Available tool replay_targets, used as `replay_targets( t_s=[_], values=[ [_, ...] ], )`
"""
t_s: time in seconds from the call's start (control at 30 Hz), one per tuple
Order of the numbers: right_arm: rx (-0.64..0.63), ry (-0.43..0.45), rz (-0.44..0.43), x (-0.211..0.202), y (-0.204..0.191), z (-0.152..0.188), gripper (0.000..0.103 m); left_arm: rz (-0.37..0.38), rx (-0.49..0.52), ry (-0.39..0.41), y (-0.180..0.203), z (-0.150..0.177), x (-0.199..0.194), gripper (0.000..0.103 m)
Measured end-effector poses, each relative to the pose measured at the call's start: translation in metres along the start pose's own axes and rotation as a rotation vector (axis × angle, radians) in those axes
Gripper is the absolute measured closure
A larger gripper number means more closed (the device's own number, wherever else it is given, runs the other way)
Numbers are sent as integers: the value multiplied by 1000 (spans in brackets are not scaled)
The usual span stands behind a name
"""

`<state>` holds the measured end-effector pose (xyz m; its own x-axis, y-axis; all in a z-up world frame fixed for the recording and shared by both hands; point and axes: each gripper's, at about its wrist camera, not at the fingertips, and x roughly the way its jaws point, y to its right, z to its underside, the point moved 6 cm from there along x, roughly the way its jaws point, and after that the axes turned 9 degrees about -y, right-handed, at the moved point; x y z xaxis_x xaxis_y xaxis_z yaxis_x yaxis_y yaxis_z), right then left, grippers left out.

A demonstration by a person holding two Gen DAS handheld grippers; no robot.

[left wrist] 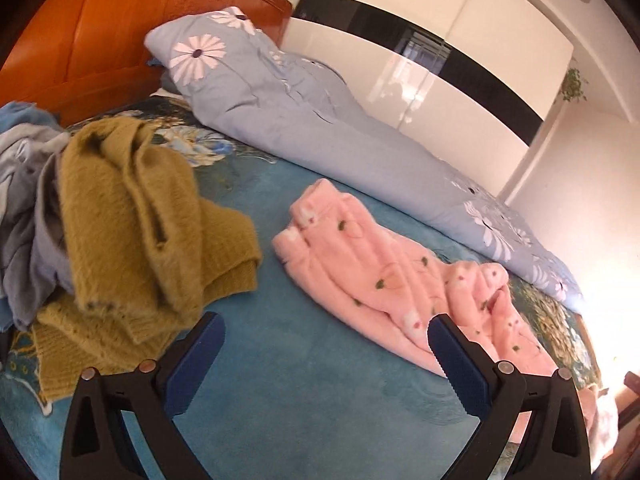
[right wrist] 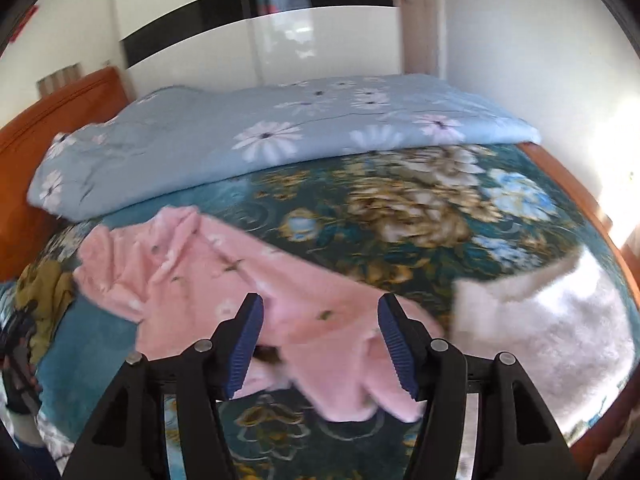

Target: Fold clothes

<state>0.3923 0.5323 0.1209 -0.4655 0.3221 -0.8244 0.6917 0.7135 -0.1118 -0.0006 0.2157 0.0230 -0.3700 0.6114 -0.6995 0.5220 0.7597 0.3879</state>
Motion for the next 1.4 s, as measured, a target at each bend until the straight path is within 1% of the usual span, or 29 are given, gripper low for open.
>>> replay_targets(
  t_s=[0.03,0.1,0.17,0.23,0.3,0.4,0.47,0.53,0.57,0.6,0.63,0.7,0.73,0.83,0.87,0.93,1.03,1.1,1.17,1.2,1.3,1.33,1.4],
  values=[
    [-62,-20,-57,13,-31,5,42,-12,18,-13,5,0,-1,0],
    [-177,-103,-163,50,-91,23,42,-41,57,-25,10,6,-8,0],
    [-285,-168,-207,85,-138,41,42,-38,77,-53,11,17,-15,0],
    [-347,-211,-213,113,-165,52,42,-21,77,-95,5,28,-19,0],
    [-366,-250,-209,136,-179,58,42,-20,74,-124,-5,36,-21,0],
    [-353,-286,-155,157,-179,65,42,-37,67,-121,-15,42,-27,0],
    [-318,-295,-144,163,-173,68,42,-20,53,-121,-16,42,-27,0],
    [-278,-289,-156,162,-166,66,46,5,32,-124,-16,41,-25,0],
    [-261,-286,-141,160,-161,64,64,26,23,-130,-13,41,-23,0],
    [-245,-283,-119,159,-156,62,90,43,20,-136,-10,41,-21,0],
    [-221,-281,-132,156,-152,62,94,58,19,-144,-6,41,-19,0],
    [-155,-277,-206,147,-142,63,95,61,34,-158,-1,43,-15,0],
    [-132,-266,-224,140,-135,60,95,54,42,-164,1,44,-12,0],
    [-113,-184,-198,113,-116,42,96,42,61,-184,1,46,-4,0],
    [-104,-152,-179,102,-107,34,96,41,64,-190,1,47,-2,0],
    [-66,-83,-115,76,-74,13,96,37,62,-197,-2,47,1,0],
    [11,5,11,42,-13,-25,96,38,53,-209,-4,47,6,0],
    [86,46,99,25,35,-47,96,42,50,-219,-4,48,8,0],
    [152,69,190,18,78,-63,96,46,48,-230,-3,49,11,0],
    [189,70,214,20,96,-67,96,45,48,-236,-2,49,11,0],
    [323,61,211,34,142,-71,95,34,56,-246,-1,49,10,0],
    [363,55,195,41,153,-68,96,28,58,-247,-3,48,9,0],
    [426,53,199,49,163,-58,93,18,59,-245,-6,44,7,0]
  ],
)
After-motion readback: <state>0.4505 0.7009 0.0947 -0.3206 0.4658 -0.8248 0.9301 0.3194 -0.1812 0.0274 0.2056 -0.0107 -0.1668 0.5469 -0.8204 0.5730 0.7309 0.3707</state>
